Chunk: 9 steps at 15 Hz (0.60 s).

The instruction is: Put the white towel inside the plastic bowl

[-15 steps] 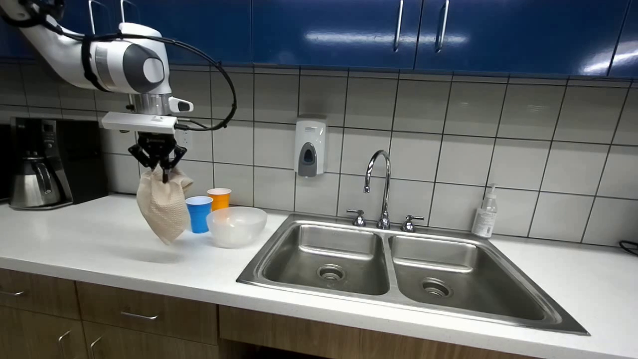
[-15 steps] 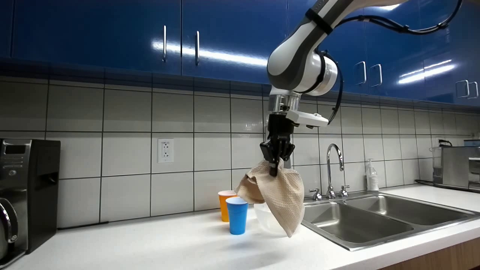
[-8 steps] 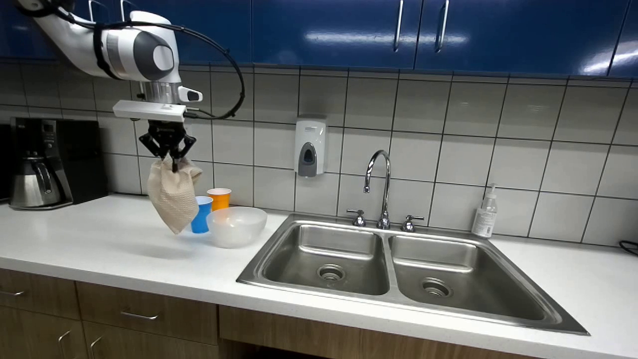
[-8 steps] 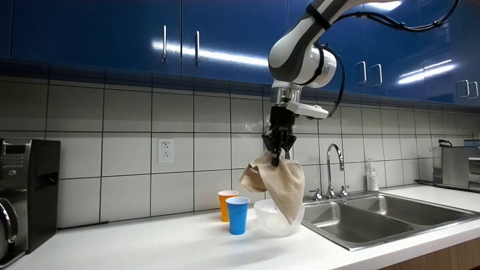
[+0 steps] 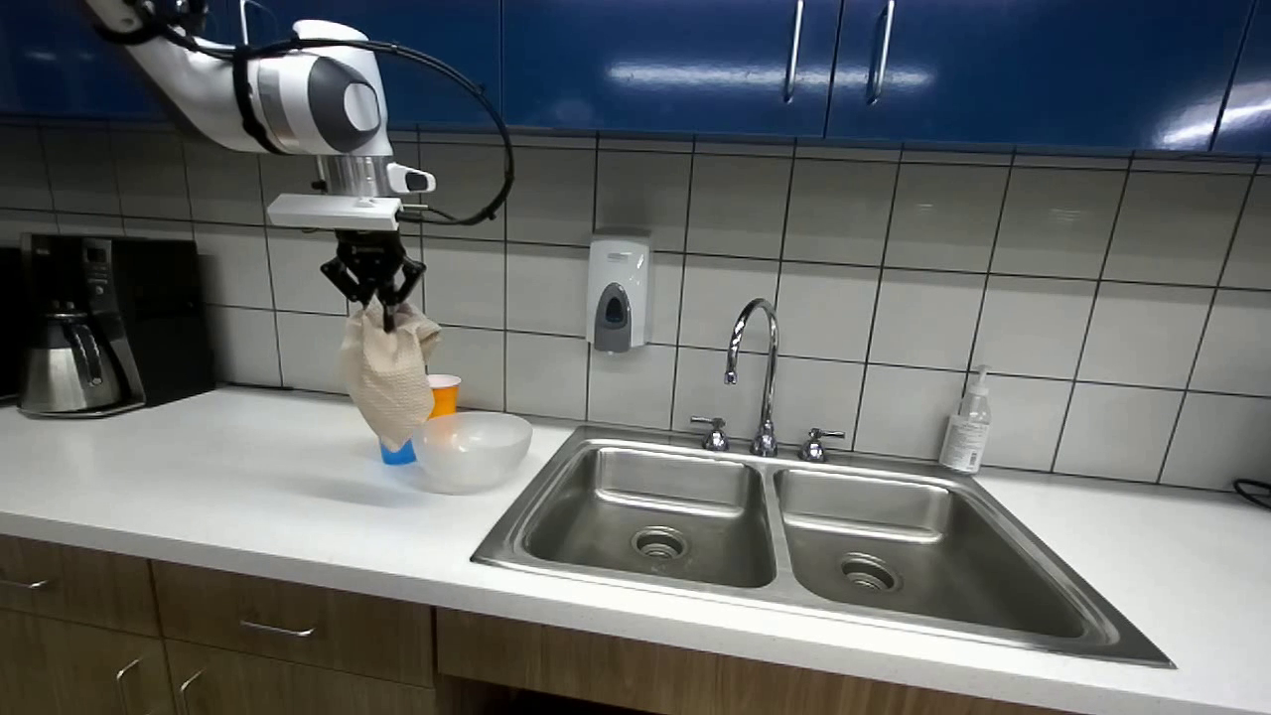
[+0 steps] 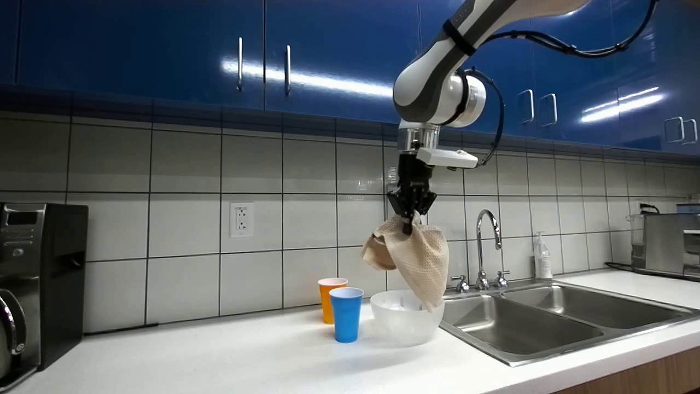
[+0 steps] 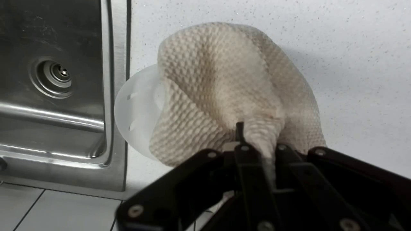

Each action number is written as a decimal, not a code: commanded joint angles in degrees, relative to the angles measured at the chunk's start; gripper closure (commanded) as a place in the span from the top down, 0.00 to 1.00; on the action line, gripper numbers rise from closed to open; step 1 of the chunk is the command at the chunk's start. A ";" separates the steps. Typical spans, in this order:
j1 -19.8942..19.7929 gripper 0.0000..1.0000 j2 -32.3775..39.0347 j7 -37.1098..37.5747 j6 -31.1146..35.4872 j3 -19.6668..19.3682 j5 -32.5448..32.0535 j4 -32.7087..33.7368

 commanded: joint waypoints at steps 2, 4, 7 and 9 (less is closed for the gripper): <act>-0.78 0.02 6.16 4.12 -3.16 -0.30 -1.74 8.25; -0.66 0.02 8.79 5.40 -3.56 -0.67 -2.25 11.47; -0.40 0.02 12.73 7.23 -4.69 -1.20 -3.23 16.53; -0.28 0.02 15.33 8.31 -5.85 -1.72 -3.97 19.97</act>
